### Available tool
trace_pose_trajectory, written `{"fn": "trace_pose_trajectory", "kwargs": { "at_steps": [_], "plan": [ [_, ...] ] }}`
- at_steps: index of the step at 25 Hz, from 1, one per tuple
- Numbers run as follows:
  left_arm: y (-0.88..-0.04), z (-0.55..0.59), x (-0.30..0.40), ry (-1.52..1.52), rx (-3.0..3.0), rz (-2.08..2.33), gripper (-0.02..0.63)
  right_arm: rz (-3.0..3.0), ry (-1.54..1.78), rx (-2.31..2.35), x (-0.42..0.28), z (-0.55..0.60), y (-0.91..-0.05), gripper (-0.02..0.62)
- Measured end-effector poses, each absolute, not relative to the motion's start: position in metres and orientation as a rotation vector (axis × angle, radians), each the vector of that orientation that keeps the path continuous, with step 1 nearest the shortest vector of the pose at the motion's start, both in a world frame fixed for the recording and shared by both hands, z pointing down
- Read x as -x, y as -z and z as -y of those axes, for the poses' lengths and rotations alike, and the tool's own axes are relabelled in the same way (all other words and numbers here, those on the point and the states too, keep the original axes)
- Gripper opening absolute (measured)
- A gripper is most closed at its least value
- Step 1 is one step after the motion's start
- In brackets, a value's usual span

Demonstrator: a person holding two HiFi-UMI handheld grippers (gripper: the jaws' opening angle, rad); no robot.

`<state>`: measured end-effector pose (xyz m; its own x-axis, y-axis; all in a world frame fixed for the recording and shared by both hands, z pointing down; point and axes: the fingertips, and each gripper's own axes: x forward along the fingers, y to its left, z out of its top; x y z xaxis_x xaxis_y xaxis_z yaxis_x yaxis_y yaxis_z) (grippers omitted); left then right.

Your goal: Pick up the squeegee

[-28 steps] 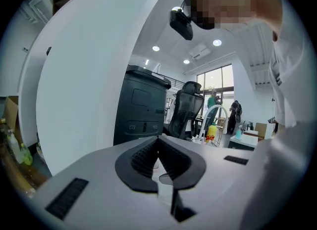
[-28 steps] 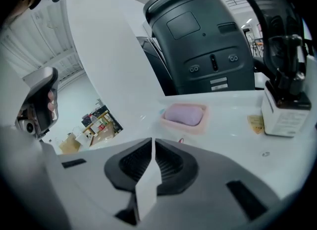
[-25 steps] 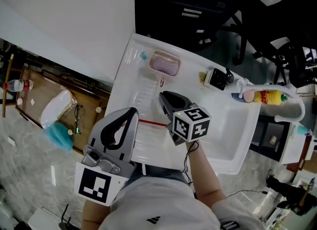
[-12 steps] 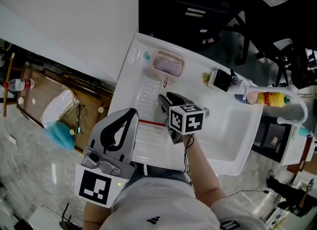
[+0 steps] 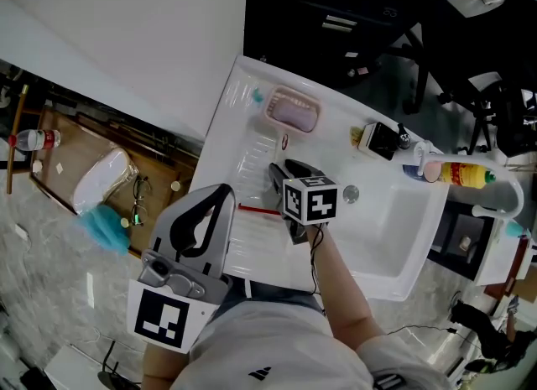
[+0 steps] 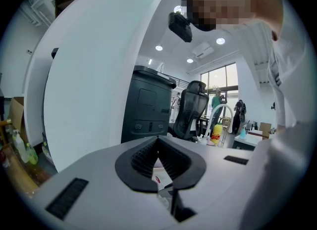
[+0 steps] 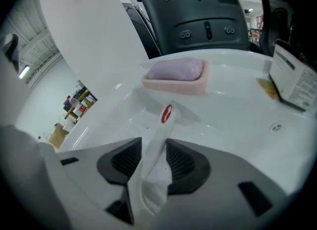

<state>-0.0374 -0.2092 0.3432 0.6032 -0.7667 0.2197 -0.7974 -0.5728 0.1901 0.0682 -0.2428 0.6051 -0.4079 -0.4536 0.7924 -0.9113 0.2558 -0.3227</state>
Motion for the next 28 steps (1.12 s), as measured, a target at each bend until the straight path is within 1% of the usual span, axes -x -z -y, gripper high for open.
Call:
{"fn": "trace_pose_trajectory", "kwargs": {
  "at_steps": [12, 16, 28],
  "plan": [
    [-0.342, 0.212, 0.041, -0.153, -2.564, 1.278, 0.006, 1.859, -0.84, -1.218, -0.062, 0.244, -0.609, 0.147],
    [-0.341, 0.211, 0.041, -0.152, -2.569, 1.276, 0.006, 1.857, -0.855, -1.249, -0.061, 0.245, -0.61, 0.112],
    [-0.336, 0.207, 0.047, -0.154, -2.577, 1.288, 0.006, 1.925, -0.927, -1.309, -0.055, 0.242, -0.597, 0.101]
  ]
}}
